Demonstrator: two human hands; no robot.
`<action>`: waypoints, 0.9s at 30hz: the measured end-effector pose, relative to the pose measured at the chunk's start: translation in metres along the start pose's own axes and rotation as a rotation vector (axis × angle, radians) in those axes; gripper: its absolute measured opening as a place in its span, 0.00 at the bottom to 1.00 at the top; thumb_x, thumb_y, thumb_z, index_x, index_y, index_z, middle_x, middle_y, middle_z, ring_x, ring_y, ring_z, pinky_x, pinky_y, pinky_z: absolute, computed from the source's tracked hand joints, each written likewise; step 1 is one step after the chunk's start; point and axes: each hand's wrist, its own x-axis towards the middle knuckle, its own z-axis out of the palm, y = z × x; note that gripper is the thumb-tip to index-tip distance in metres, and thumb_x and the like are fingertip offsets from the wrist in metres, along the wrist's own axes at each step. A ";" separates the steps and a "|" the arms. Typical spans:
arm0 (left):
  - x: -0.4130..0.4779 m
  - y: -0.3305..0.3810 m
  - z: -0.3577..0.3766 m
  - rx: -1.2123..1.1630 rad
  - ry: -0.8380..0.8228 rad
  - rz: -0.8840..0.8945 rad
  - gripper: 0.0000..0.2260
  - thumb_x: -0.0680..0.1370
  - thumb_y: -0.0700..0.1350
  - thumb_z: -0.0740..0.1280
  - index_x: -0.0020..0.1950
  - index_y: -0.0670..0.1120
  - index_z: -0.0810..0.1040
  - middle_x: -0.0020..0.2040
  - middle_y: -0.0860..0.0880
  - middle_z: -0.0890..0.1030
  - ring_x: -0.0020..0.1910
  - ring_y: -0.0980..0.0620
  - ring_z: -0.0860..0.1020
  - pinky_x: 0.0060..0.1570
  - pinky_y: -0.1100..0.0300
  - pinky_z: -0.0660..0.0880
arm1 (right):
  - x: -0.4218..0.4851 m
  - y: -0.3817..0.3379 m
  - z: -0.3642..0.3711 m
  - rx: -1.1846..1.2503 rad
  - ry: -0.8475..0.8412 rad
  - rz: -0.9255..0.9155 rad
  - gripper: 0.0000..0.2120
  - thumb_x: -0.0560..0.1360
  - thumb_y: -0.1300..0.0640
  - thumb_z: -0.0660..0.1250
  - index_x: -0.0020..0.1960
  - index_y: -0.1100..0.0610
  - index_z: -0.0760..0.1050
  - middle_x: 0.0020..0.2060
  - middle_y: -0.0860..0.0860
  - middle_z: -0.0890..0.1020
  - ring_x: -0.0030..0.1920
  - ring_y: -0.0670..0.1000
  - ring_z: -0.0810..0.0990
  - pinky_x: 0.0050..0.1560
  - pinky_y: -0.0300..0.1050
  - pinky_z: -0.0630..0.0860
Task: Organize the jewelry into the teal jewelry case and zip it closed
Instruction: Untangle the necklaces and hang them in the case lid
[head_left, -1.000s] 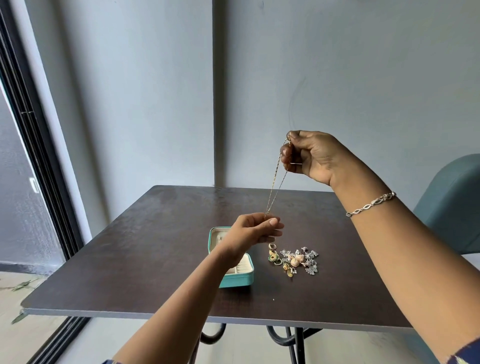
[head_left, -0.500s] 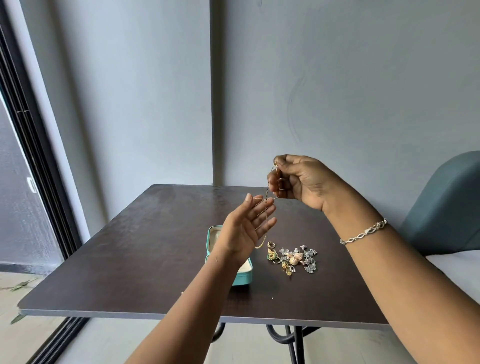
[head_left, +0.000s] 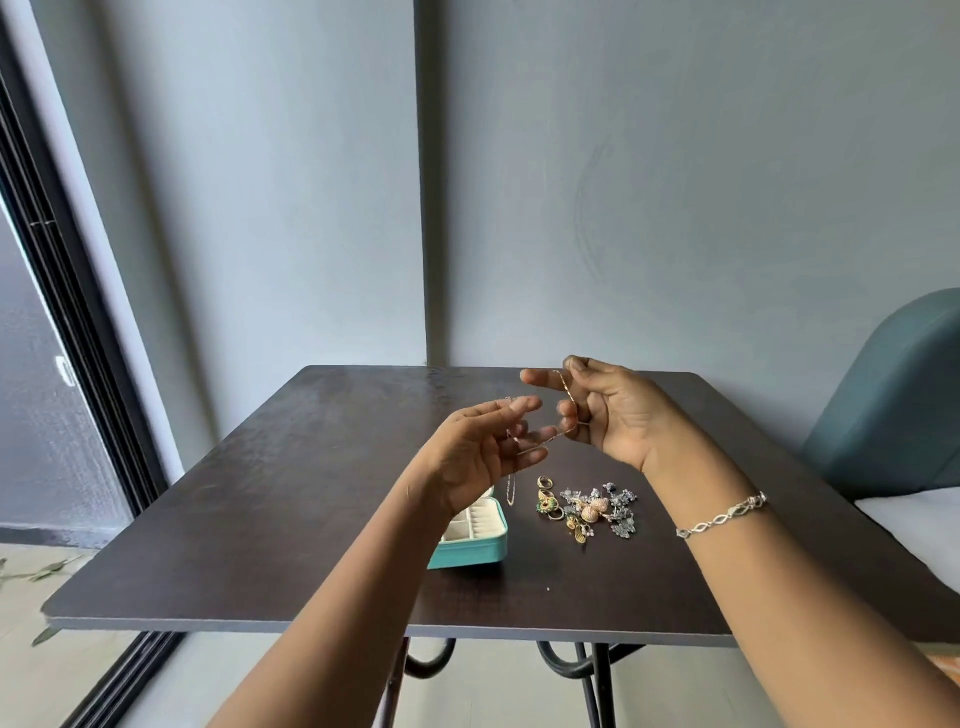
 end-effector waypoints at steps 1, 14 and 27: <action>0.000 0.003 -0.001 0.069 0.007 -0.029 0.08 0.71 0.39 0.64 0.48 0.39 0.77 0.32 0.47 0.71 0.39 0.48 0.83 0.44 0.55 0.79 | 0.000 0.004 -0.004 0.046 0.010 0.000 0.11 0.80 0.59 0.54 0.39 0.52 0.66 0.41 0.52 0.85 0.23 0.44 0.73 0.24 0.33 0.71; 0.002 0.051 0.017 0.367 -0.010 -0.124 0.08 0.78 0.37 0.59 0.48 0.39 0.77 0.24 0.51 0.67 0.20 0.56 0.66 0.23 0.67 0.69 | -0.009 0.065 -0.016 0.318 0.003 0.013 0.24 0.55 0.61 0.80 0.47 0.57 0.75 0.45 0.54 0.83 0.22 0.43 0.67 0.26 0.36 0.69; -0.001 0.054 0.028 0.544 -0.099 -0.339 0.10 0.78 0.37 0.60 0.55 0.35 0.77 0.28 0.47 0.77 0.22 0.56 0.74 0.25 0.64 0.75 | -0.011 0.080 0.001 0.270 -0.154 0.005 0.21 0.46 0.53 0.83 0.35 0.51 0.80 0.34 0.47 0.80 0.36 0.45 0.74 0.37 0.39 0.68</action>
